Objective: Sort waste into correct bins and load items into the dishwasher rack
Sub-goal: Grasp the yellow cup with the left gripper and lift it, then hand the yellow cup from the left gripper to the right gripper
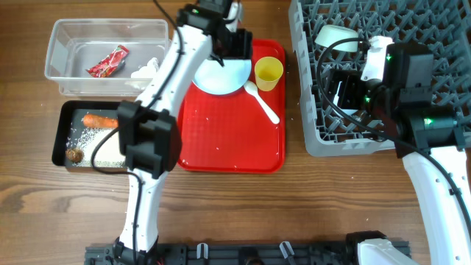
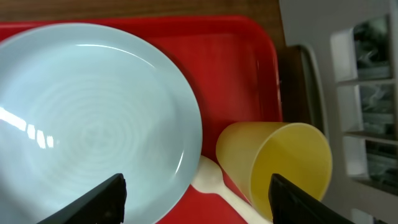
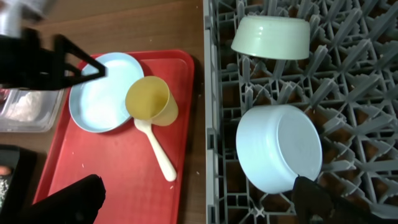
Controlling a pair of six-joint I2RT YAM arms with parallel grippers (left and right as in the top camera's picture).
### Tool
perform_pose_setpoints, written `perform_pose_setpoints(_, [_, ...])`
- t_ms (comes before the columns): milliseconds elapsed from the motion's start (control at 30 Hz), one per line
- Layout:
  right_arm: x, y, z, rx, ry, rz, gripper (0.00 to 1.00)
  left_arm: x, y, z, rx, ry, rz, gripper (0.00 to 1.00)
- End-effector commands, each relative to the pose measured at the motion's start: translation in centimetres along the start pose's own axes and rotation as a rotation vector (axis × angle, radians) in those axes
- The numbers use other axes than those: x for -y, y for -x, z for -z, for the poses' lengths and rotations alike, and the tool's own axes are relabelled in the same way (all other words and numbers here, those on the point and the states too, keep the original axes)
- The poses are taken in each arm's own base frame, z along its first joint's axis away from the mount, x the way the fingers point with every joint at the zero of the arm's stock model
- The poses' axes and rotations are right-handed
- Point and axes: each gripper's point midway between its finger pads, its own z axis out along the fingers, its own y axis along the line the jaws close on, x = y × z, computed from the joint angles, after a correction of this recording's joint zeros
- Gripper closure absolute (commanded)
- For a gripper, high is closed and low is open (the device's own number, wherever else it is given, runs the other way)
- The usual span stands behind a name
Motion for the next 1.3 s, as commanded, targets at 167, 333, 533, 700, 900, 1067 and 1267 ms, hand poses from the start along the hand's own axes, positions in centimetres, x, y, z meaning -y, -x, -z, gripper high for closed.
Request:
perform_pose_setpoints(167, [0.0,-0.9,-0.3,-0.037,0.007,-0.021,0.0,2.8,-1.0,-4.0,-0.014,0.003,-0.14,0.45])
perform_pose_setpoints(333, [0.0,-1.1,-0.2,-0.045,0.006,-0.022,0.0,1.8,-3.1,-7.3,-0.085,0.019,-0.128,0.81])
perform_pose_setpoints(533, [0.0,-1.0,-0.2,-0.044,0.01,-0.022,0.01,1.1,-2.8,-5.6,-0.088,0.03,-0.08,0.96])
perform_pose_setpoints(700, [-2.3,-0.3,-0.1,-0.02,0.138,-0.011,0.01,2.7,-2.5,4.6,-0.127,-0.312,-0.045,0.96])
perform_pose_setpoints(900, [-10.4,1.2,1.8,0.058,0.647,0.211,0.03,3.6,-2.3,15.4,-0.081,-0.899,-0.044,0.96])
perform_pose_setpoints(1067, [-13.8,2.3,1.6,0.09,0.939,0.262,0.11,5.1,-2.2,18.2,-0.089,-1.086,0.017,0.96])
perform_pose_setpoints(1267, [-16.7,2.1,0.5,0.108,1.048,0.34,0.16,6.8,-2.1,19.7,-0.085,-1.199,0.01,0.96])
